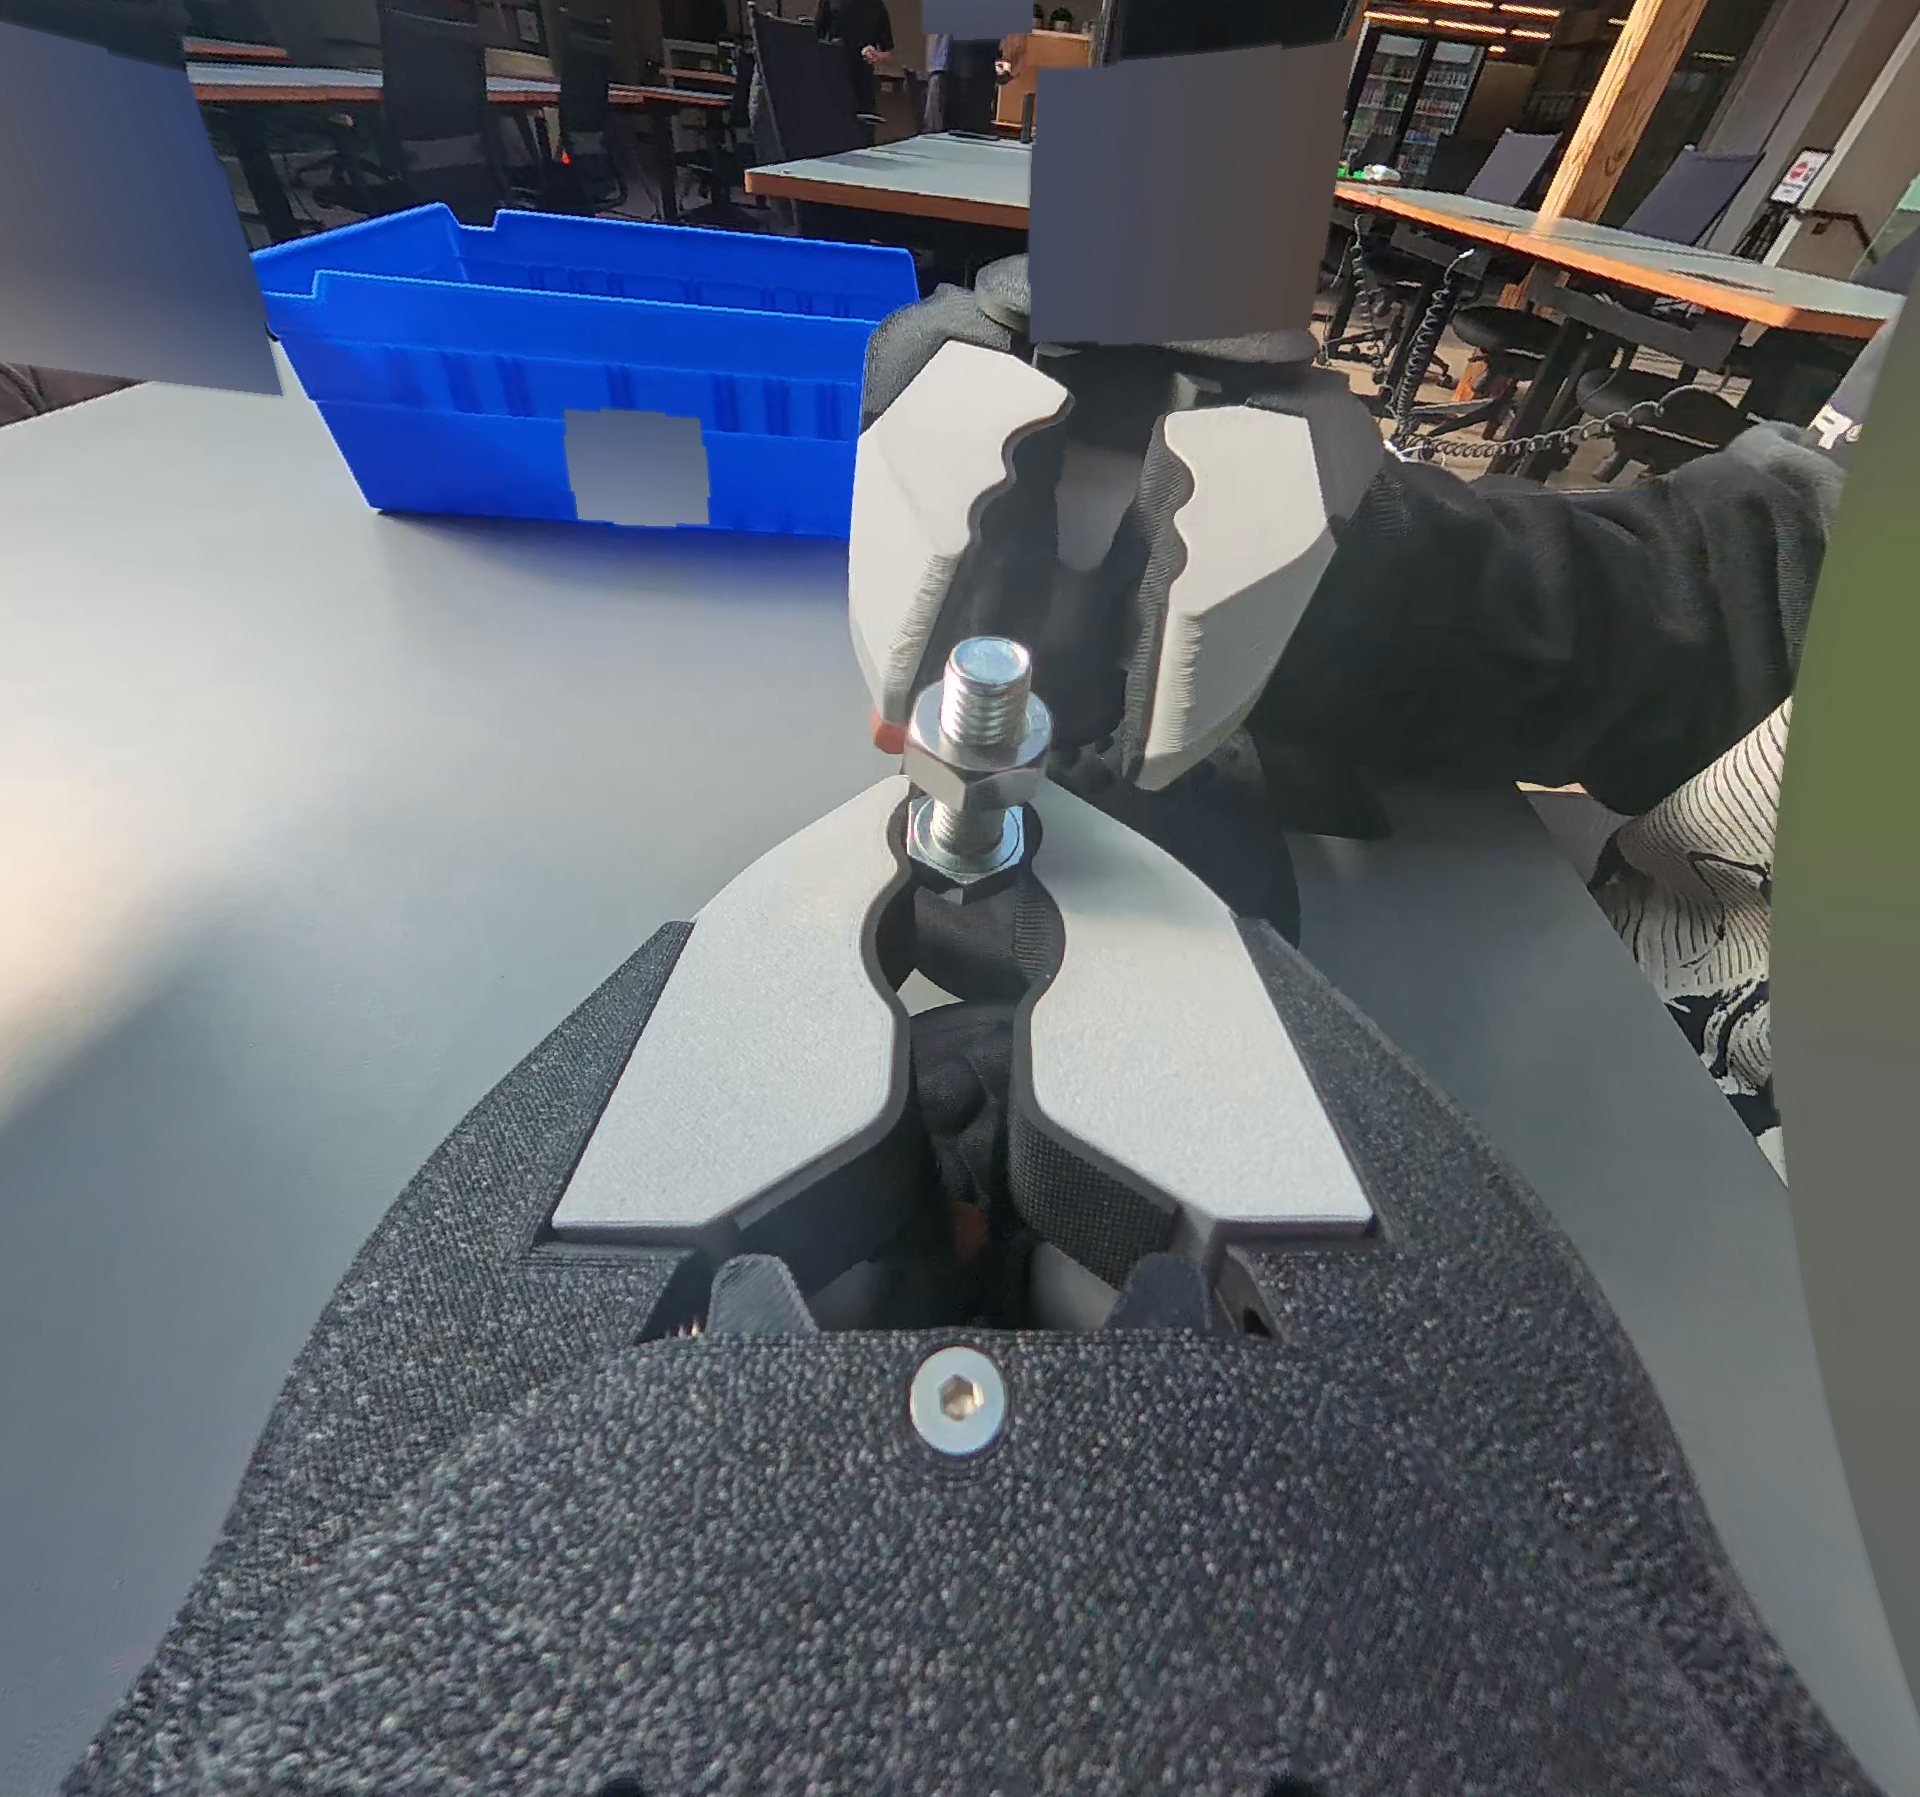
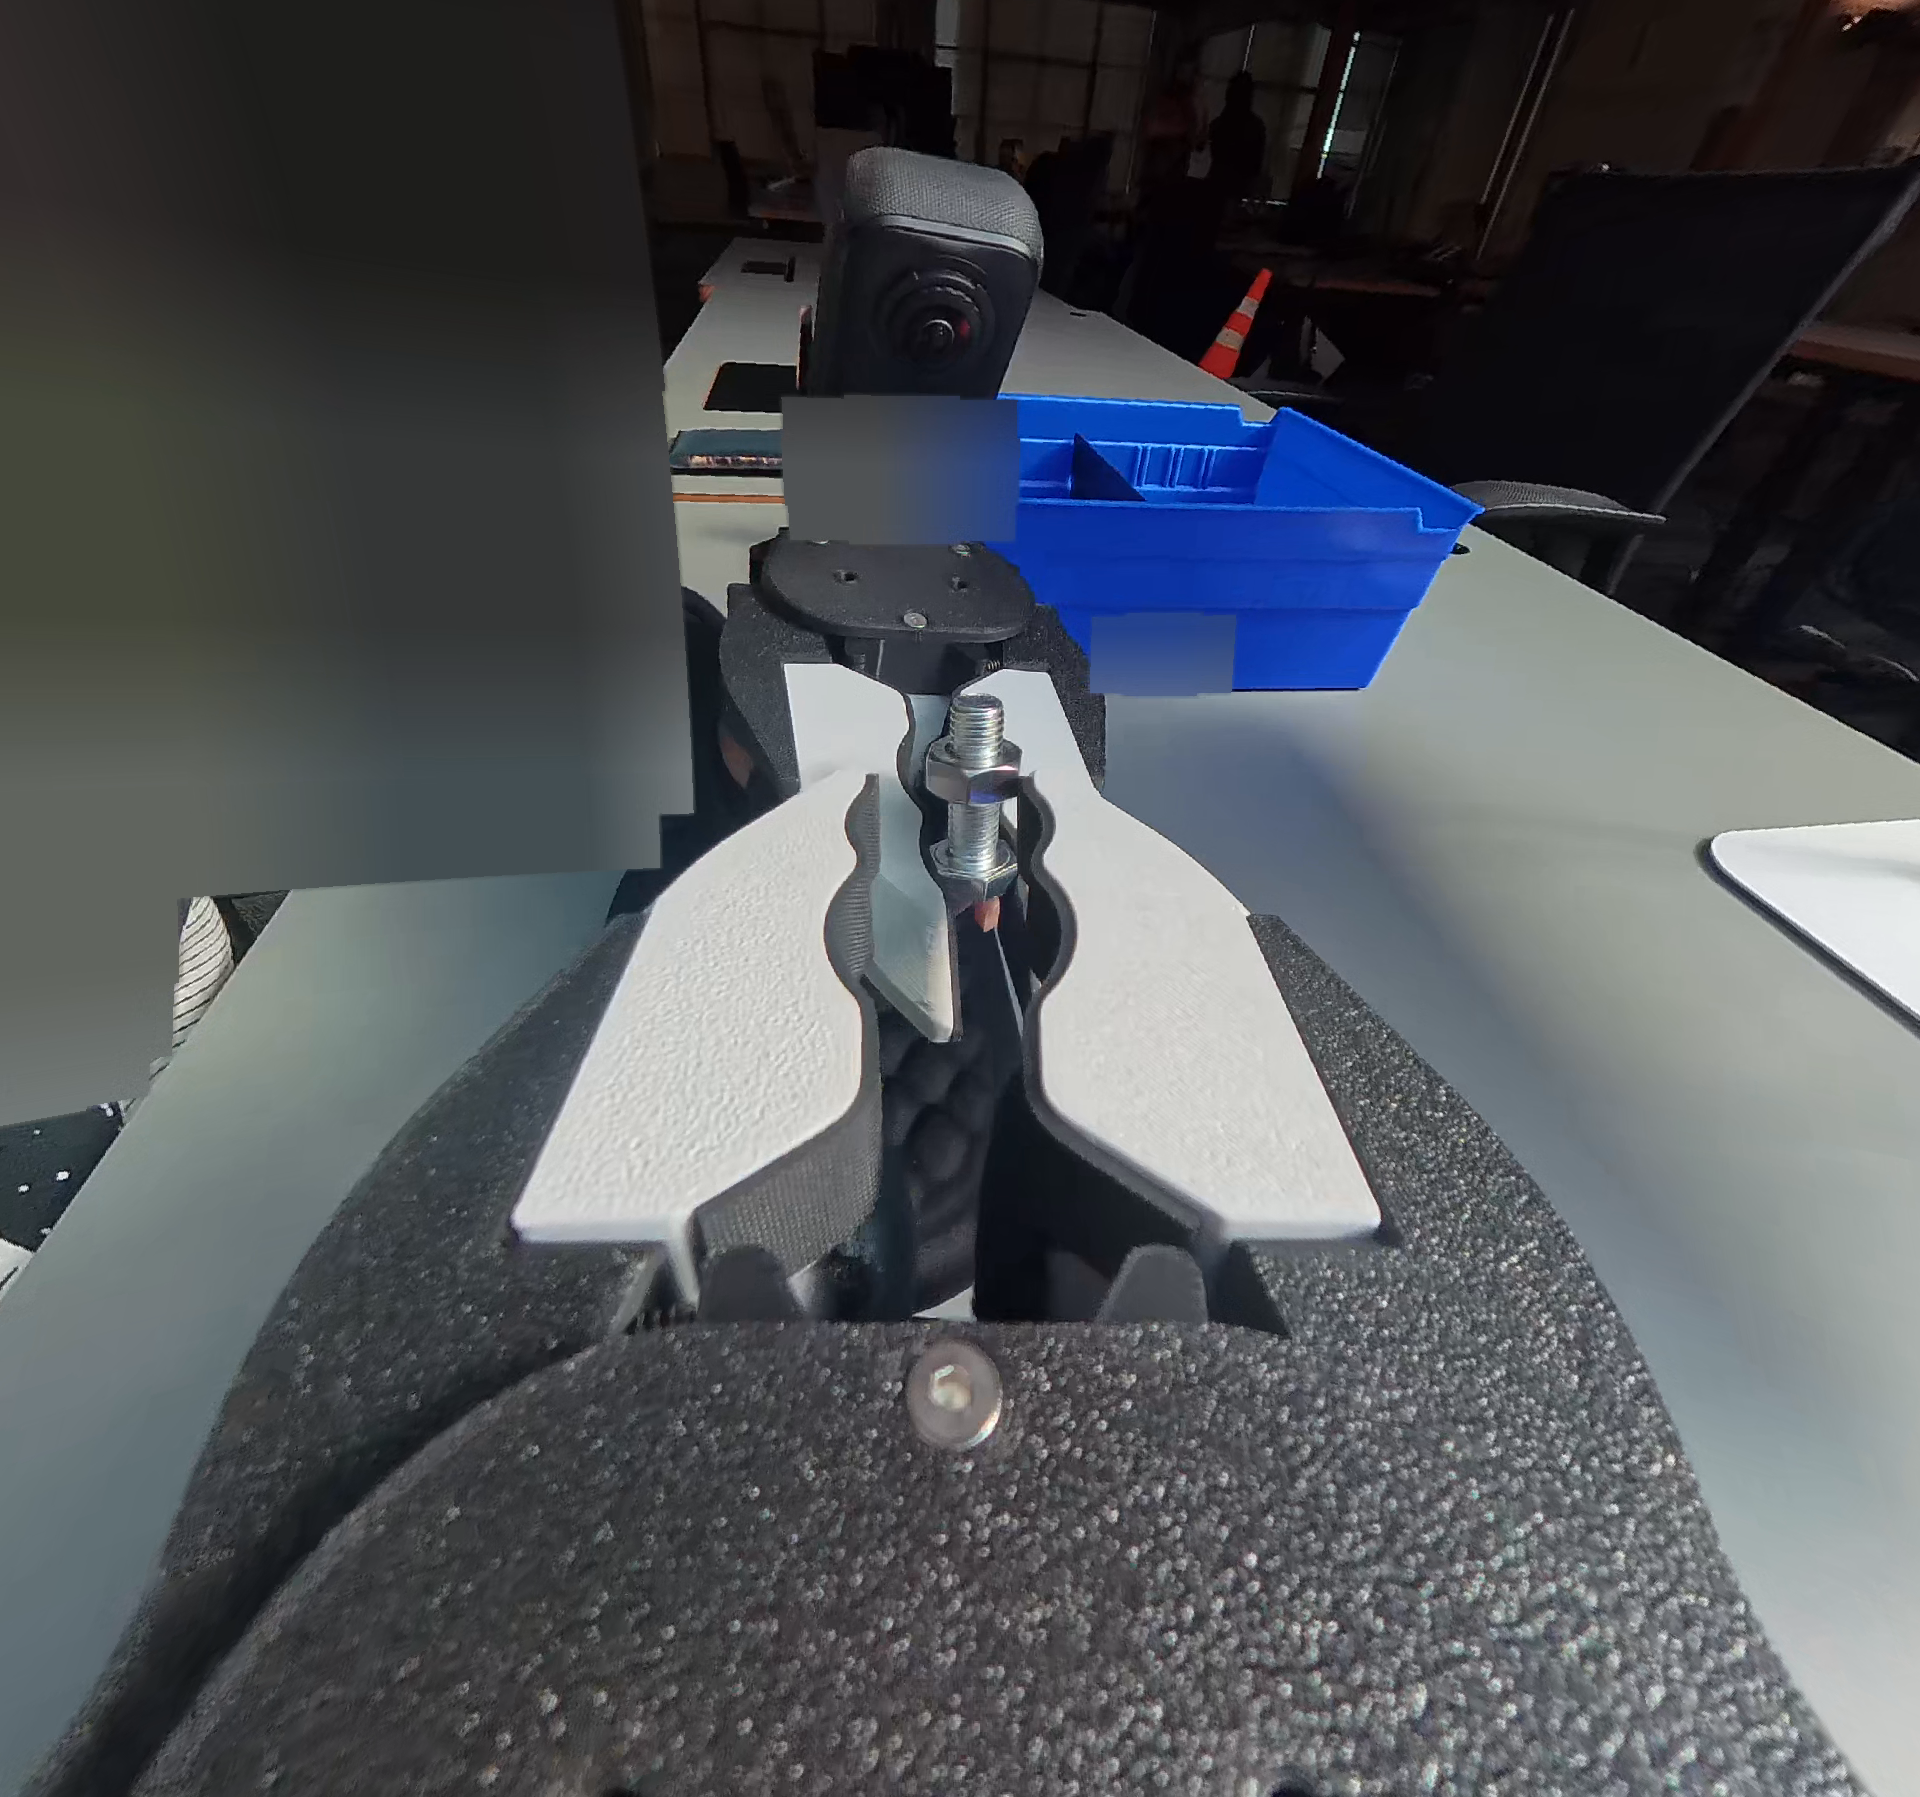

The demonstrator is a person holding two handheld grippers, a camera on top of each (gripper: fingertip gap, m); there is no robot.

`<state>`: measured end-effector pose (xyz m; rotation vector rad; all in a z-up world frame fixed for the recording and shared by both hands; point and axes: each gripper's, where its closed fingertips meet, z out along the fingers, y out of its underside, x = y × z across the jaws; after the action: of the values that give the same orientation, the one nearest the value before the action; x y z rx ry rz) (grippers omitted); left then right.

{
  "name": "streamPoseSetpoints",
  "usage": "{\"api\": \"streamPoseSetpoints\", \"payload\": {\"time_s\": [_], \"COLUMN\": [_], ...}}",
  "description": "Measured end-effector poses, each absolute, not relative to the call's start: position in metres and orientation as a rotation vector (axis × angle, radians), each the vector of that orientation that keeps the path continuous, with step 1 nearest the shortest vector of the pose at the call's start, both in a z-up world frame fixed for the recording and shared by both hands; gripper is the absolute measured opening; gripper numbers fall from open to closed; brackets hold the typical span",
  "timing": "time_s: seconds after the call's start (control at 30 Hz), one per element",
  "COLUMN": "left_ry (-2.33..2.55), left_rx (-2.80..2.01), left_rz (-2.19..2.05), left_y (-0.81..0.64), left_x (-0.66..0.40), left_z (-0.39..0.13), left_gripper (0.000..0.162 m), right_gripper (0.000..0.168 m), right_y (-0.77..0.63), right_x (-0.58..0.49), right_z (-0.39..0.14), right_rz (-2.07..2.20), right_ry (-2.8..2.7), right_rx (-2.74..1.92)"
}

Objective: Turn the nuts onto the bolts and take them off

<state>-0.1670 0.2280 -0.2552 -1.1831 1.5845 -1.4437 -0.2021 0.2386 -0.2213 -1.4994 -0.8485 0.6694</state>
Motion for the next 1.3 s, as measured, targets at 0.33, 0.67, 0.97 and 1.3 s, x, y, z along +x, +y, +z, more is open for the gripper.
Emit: {"api": "streamPoseSetpoints", "payload": {"time_s": [0.33, 0.67, 0.97, 1.3], "left_ry": [1.58, 1.596, 1.598, 1.571], "left_rx": [-1.187, -1.186, -1.181, -1.178], "left_rz": [-1.442, -1.425, -1.426, -1.459], "left_y": [0.229, 0.228, 0.227, 0.229], "left_x": [-0.166, -0.165, -0.166, -0.166], "left_z": [-0.255, -0.257, -0.257, -0.252], "left_gripper": [0.013, 0.013, 0.013, 0.048], "right_gripper": [0.008, 0.024, 0.013, 0.009], "right_y": [0.221, 0.234, 0.243, 0.252], "right_x": [-0.19, -0.195, -0.201, -0.187], "right_z": [-0.216, -0.202, -0.22, -0.205], "right_rz": [0.568, 0.289, 0.16, 0.165], "right_ry": [-1.116, -1.988, -2.294, -2.149], "right_rx": [-1.61, -1.95, -2.005, -1.985]}}
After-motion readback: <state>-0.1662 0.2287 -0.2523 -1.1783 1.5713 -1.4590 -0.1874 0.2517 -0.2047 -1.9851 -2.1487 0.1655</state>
